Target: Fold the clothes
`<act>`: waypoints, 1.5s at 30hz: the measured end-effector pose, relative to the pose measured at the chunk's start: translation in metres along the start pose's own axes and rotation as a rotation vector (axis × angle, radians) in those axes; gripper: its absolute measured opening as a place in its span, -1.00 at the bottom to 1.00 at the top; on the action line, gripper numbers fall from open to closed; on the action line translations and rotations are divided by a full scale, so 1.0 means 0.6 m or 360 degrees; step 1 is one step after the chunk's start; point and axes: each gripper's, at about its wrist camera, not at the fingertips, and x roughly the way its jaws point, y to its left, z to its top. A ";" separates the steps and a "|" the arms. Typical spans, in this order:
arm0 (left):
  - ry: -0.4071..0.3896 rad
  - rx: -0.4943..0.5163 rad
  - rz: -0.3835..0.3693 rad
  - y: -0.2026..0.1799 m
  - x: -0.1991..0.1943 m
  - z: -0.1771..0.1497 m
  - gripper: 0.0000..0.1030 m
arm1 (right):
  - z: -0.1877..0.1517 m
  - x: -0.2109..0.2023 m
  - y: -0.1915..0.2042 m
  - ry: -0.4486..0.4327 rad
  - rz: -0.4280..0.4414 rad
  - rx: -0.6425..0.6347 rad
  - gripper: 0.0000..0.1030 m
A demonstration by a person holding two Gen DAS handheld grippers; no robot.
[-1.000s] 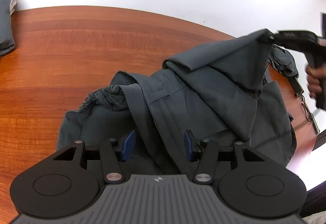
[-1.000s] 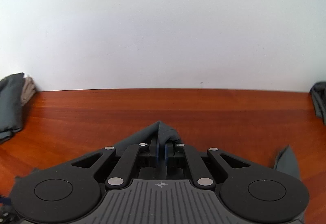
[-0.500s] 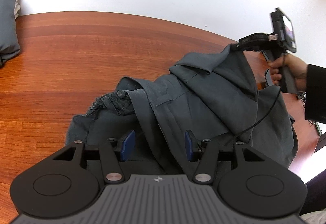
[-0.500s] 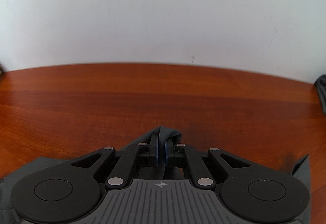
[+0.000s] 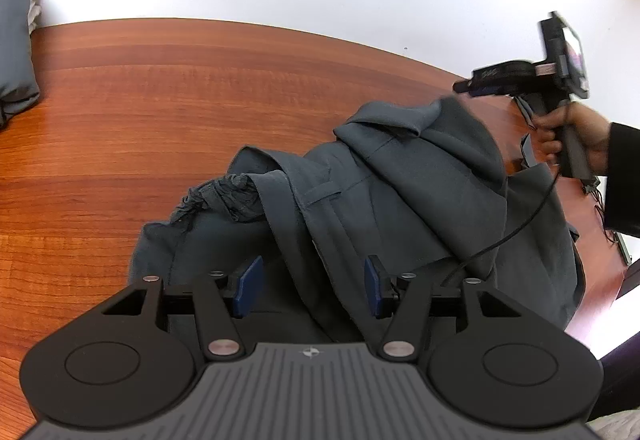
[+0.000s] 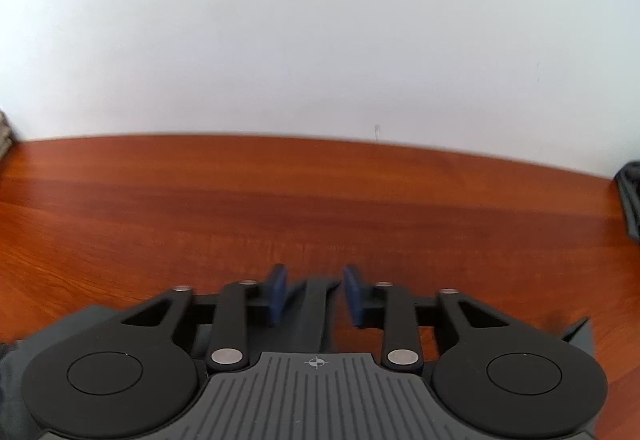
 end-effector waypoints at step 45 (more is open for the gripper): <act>0.0106 0.0072 -0.0053 -0.021 0.008 -0.011 0.95 | -0.209 -0.071 -0.028 0.0407 0.0350 0.0467 -0.41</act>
